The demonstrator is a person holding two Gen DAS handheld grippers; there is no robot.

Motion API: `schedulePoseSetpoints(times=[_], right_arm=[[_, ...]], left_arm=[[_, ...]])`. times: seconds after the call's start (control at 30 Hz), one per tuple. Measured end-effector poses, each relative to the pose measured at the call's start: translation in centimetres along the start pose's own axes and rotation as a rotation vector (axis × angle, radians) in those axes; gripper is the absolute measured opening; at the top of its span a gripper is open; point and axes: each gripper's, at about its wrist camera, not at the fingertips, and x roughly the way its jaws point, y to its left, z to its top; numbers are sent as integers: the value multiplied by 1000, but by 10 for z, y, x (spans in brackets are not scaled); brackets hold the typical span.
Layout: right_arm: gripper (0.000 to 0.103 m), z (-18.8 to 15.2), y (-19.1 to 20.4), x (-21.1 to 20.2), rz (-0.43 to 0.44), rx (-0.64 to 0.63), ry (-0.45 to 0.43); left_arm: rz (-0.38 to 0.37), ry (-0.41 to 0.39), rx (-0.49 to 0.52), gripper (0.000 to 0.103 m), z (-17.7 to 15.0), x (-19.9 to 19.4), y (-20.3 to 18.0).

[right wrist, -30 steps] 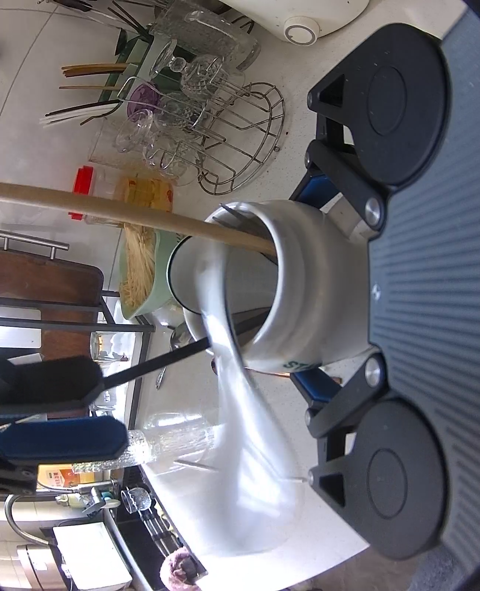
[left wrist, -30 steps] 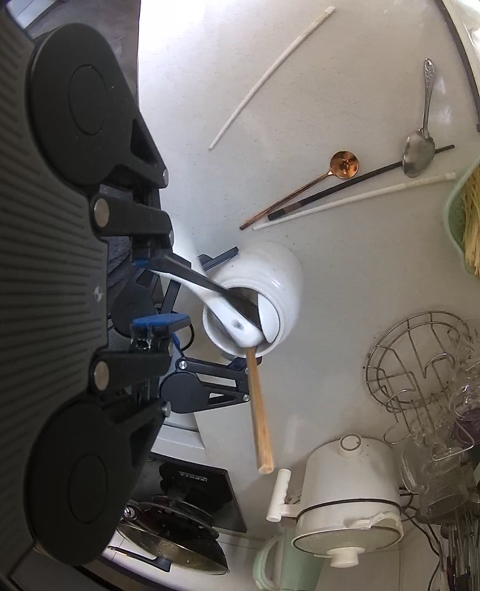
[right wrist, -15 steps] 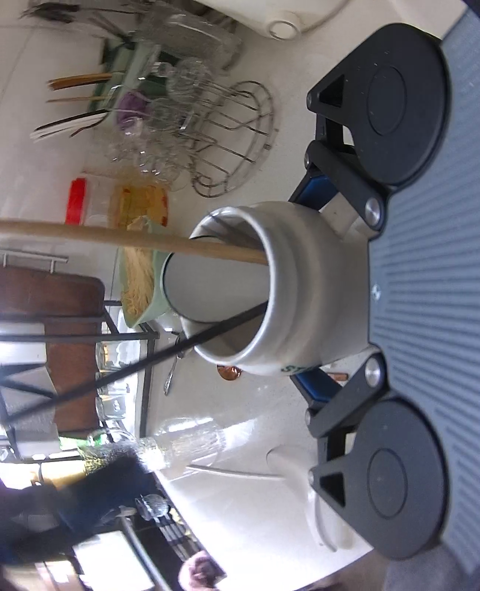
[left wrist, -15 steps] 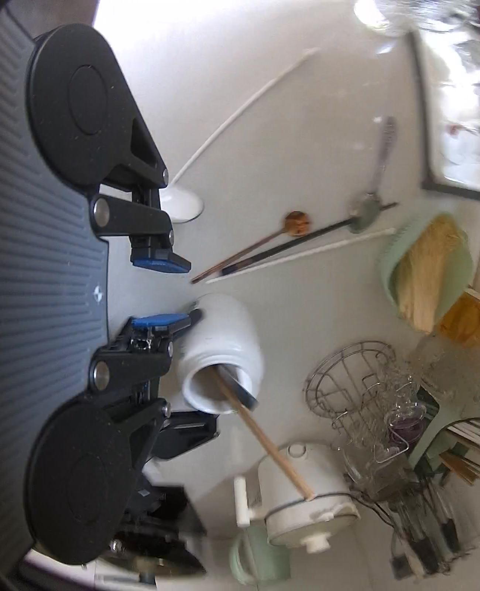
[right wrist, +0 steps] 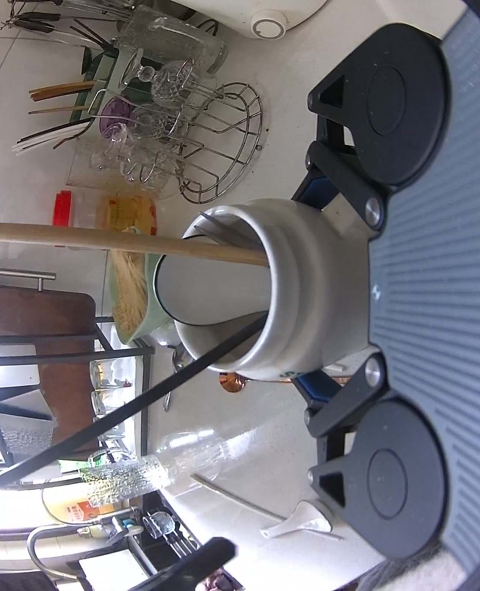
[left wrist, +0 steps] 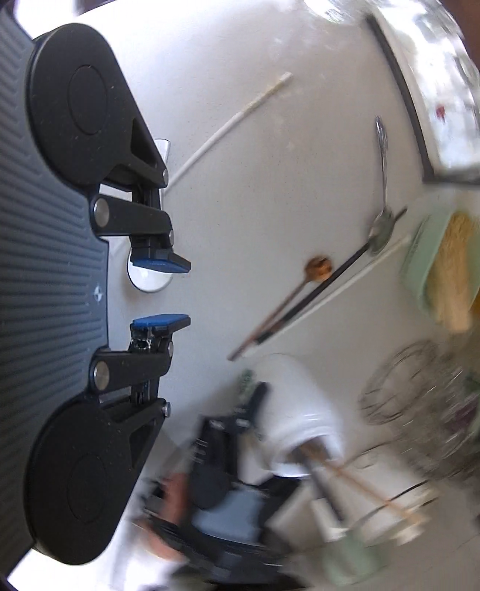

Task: Organize utensils

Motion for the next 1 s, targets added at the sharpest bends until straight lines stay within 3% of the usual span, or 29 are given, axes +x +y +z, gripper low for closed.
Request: schedulePoseSetpoints(times=[0.13, 0.3, 0.47, 0.63, 0.77, 1.0], right_arm=[[91, 2, 0, 1, -3, 2, 10], [91, 2, 1, 1, -9, 7, 14], [91, 2, 3, 2, -25, 18, 20], [91, 4, 6, 2, -43, 32, 31], [91, 5, 9, 2, -65, 52, 39], [91, 5, 14, 2, -103, 86, 46]], left_arm=[[7, 29, 153, 27, -13, 14, 3], [40, 63, 357, 40, -32, 28, 3], [75, 82, 633, 51, -45, 39, -4], [73, 99, 899, 53, -57, 49, -12], [55, 74, 1014, 57, -58, 56, -14], [-14, 112, 1157, 62, -51, 69, -17]])
